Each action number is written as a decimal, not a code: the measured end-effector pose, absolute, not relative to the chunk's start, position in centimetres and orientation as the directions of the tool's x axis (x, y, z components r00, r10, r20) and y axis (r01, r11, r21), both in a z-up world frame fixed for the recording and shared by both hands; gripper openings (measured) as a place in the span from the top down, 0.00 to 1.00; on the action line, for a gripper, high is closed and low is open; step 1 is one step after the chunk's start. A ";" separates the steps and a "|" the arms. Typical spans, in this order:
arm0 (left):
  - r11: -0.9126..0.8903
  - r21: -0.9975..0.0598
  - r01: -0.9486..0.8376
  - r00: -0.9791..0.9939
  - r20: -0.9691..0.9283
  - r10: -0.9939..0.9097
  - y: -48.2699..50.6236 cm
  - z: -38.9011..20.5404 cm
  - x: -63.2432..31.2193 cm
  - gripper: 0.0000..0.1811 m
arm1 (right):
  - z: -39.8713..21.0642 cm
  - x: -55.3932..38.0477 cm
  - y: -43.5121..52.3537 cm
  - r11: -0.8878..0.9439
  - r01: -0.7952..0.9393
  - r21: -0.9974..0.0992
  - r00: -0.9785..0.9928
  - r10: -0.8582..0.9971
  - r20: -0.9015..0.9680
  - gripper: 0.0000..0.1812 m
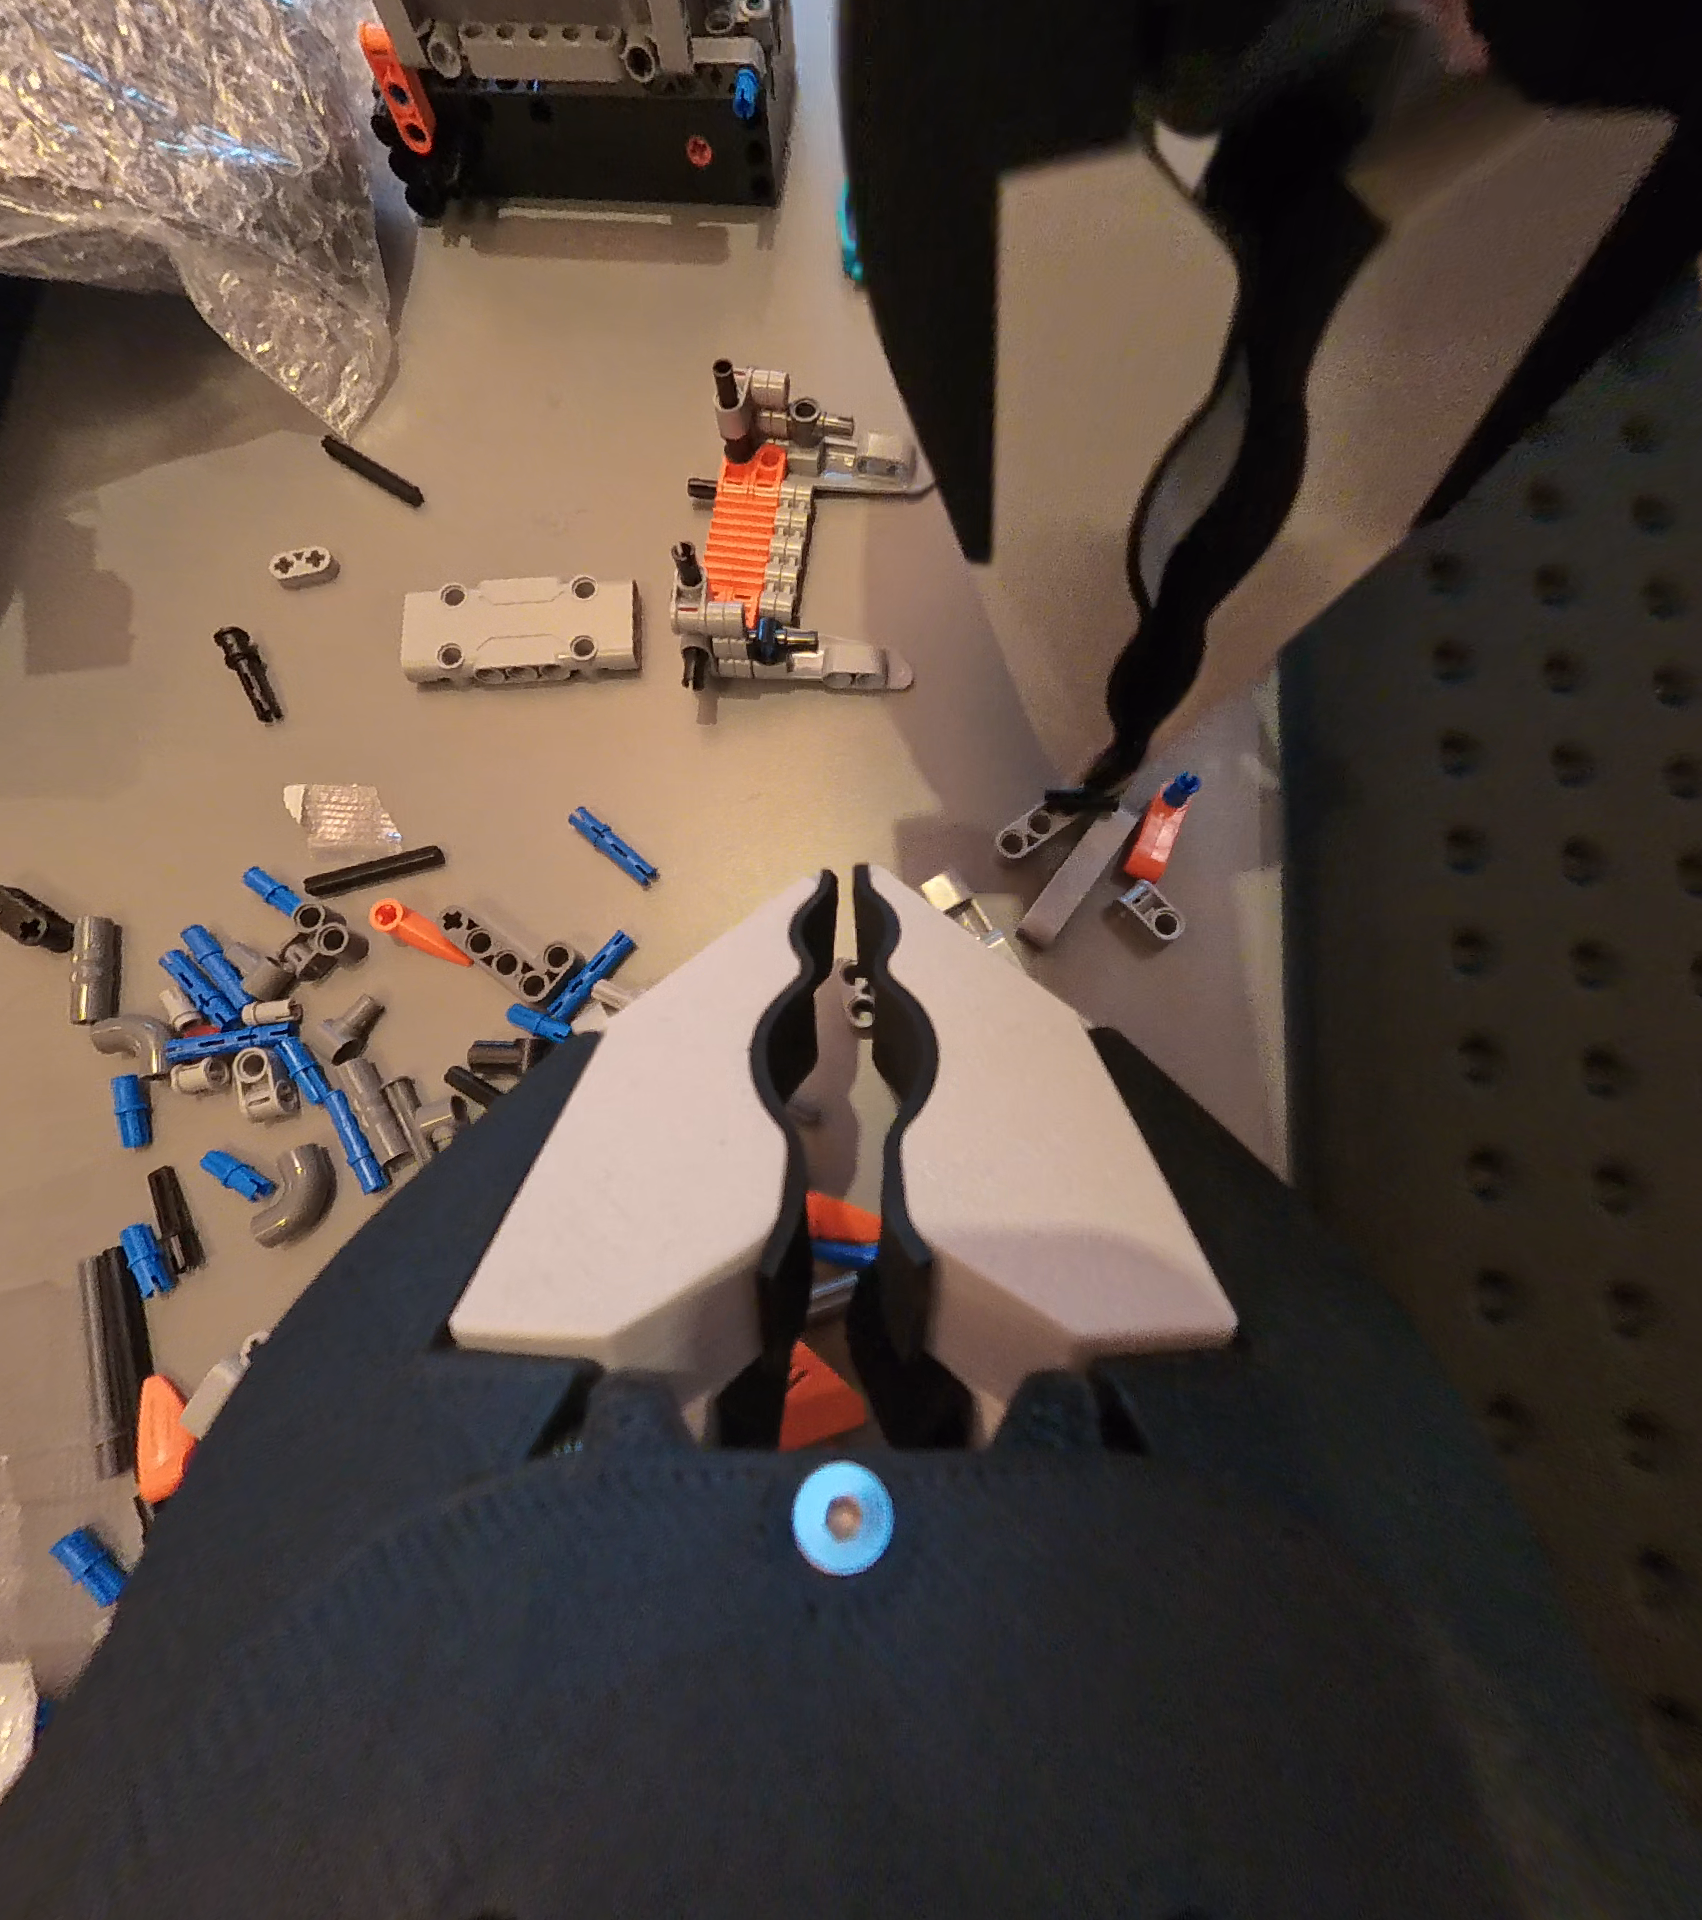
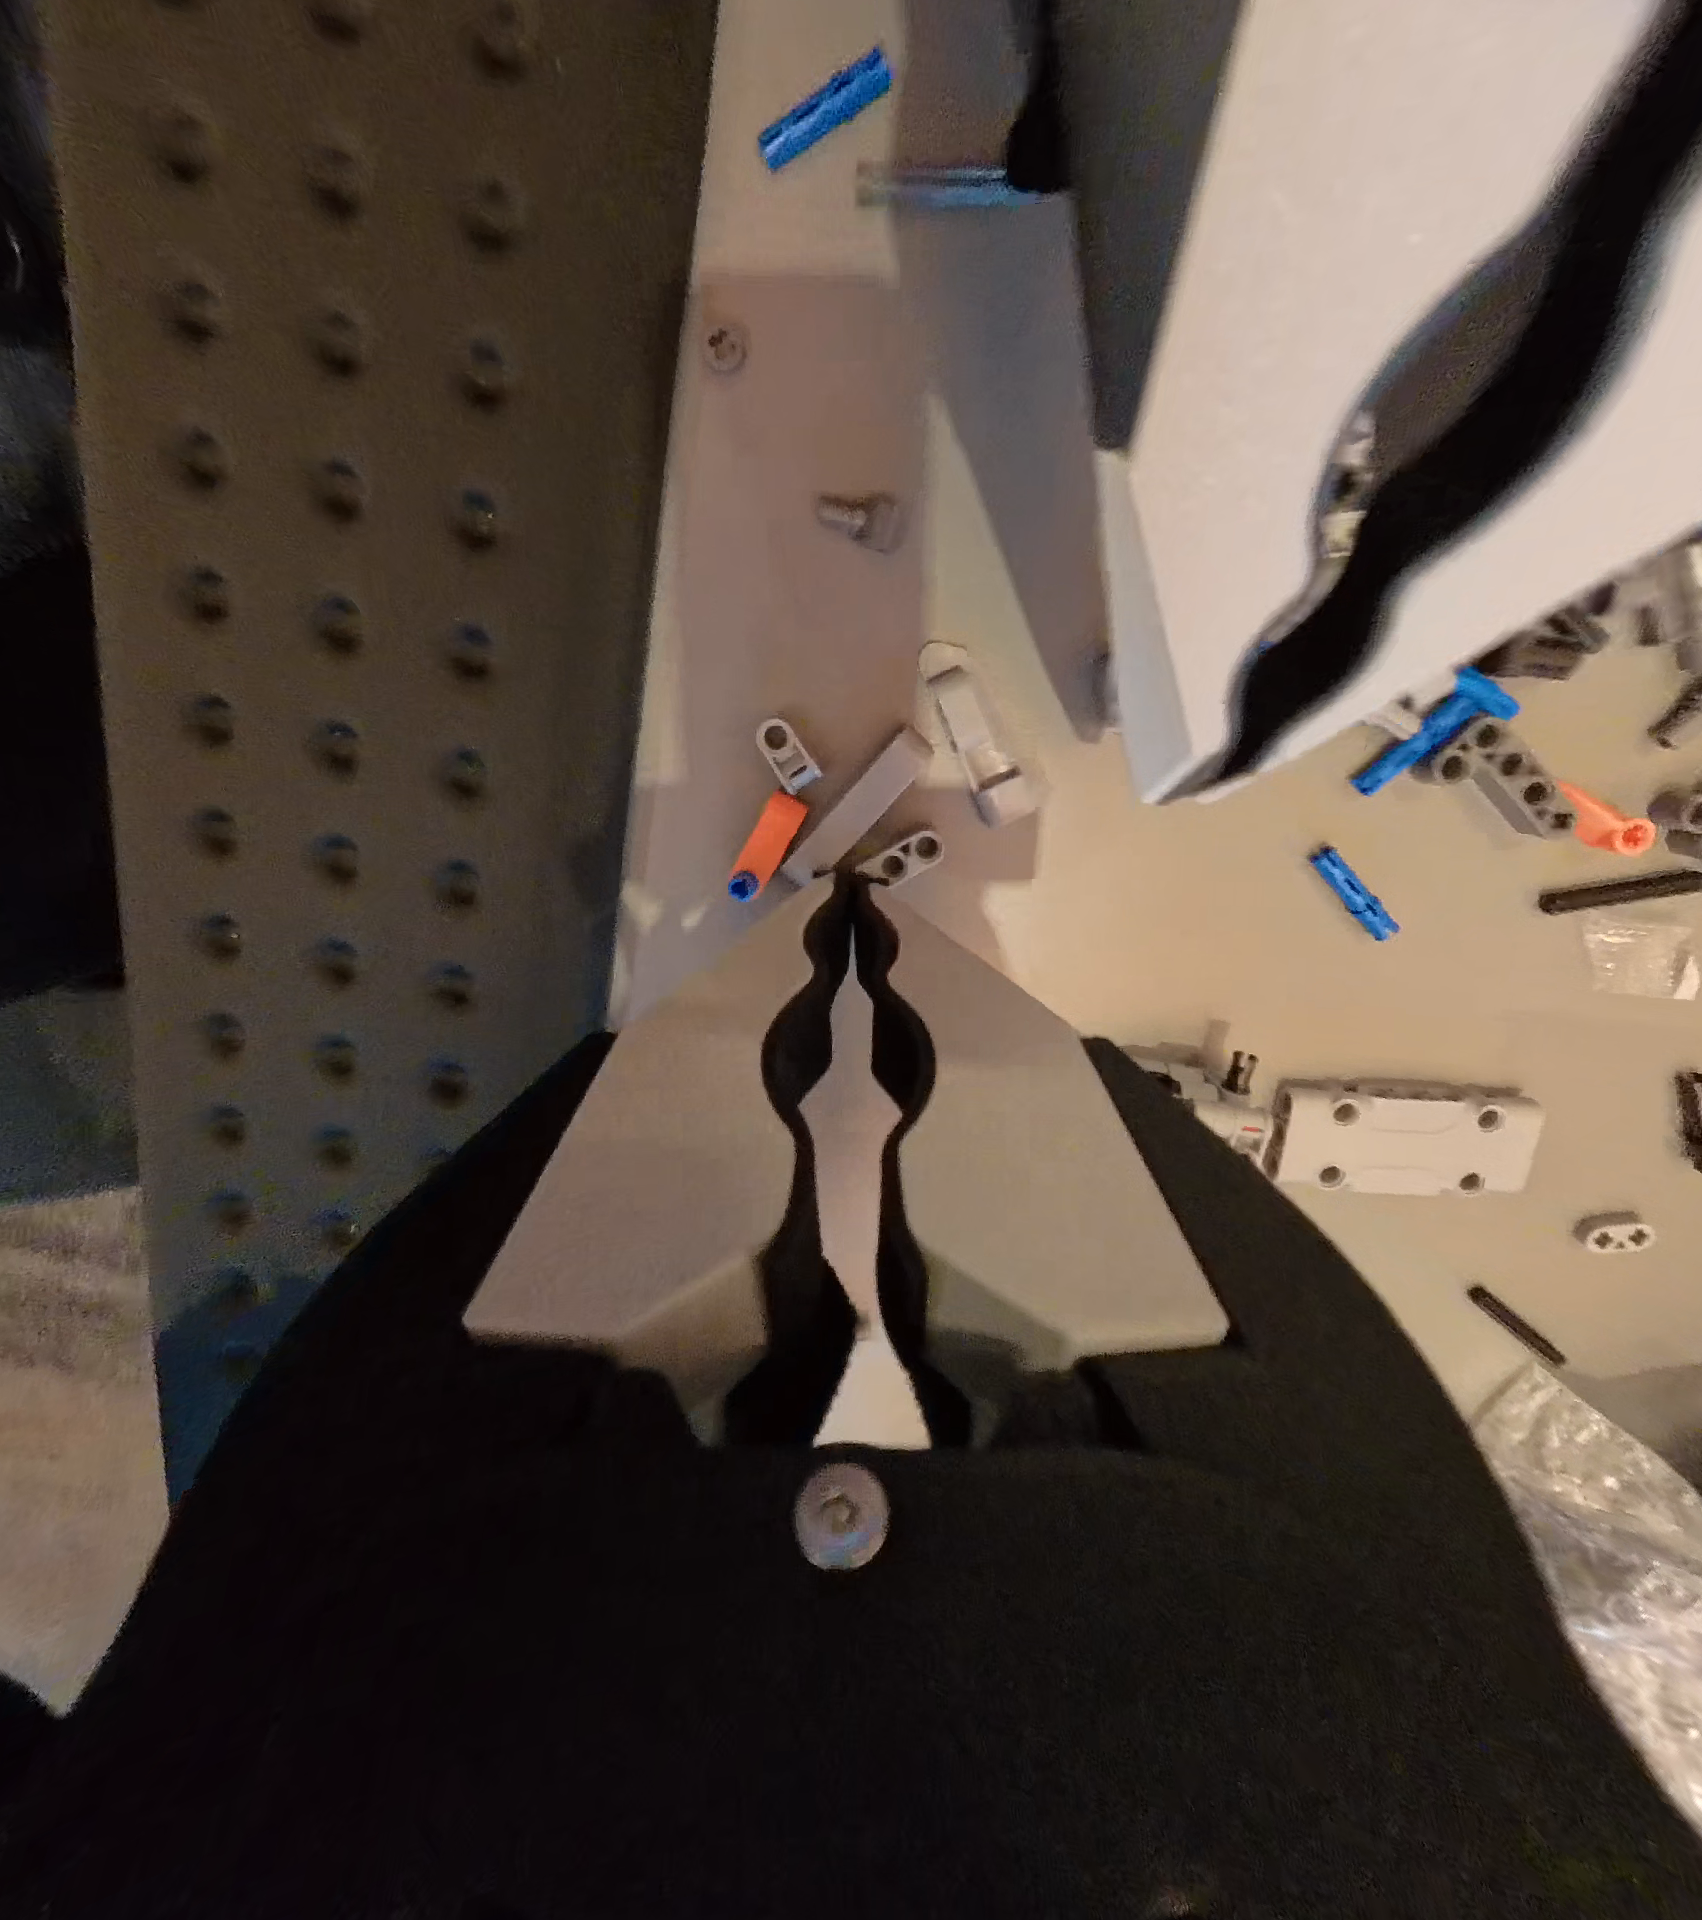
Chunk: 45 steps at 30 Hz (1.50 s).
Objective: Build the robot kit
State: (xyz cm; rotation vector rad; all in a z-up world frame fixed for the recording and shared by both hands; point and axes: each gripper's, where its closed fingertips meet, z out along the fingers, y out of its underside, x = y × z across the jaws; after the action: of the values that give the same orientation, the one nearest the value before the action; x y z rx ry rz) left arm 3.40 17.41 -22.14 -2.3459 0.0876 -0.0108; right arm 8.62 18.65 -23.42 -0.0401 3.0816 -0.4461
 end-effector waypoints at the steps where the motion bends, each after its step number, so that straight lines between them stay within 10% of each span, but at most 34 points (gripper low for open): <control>1: -0.701 -0.711 -0.062 0.997 -0.019 -0.069 17.4 -22.2 3.5 1.00 | -23.1 8.3 18.5 0.947 -0.005 -0.320 -1.000 -0.011 -0.018 1.00; 45: -0.740 -0.646 -0.185 0.973 -0.014 -0.230 18.5 -24.7 7.6 0.97 | -24.8 8.5 18.5 0.752 0.360 -0.552 -0.932 0.263 -0.250 0.98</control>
State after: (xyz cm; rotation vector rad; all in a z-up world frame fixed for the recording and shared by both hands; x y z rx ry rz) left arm 7.55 18.48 -24.73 -2.4232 0.2893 -0.0869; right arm 8.48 18.46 -24.82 0.4994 2.7922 -0.9282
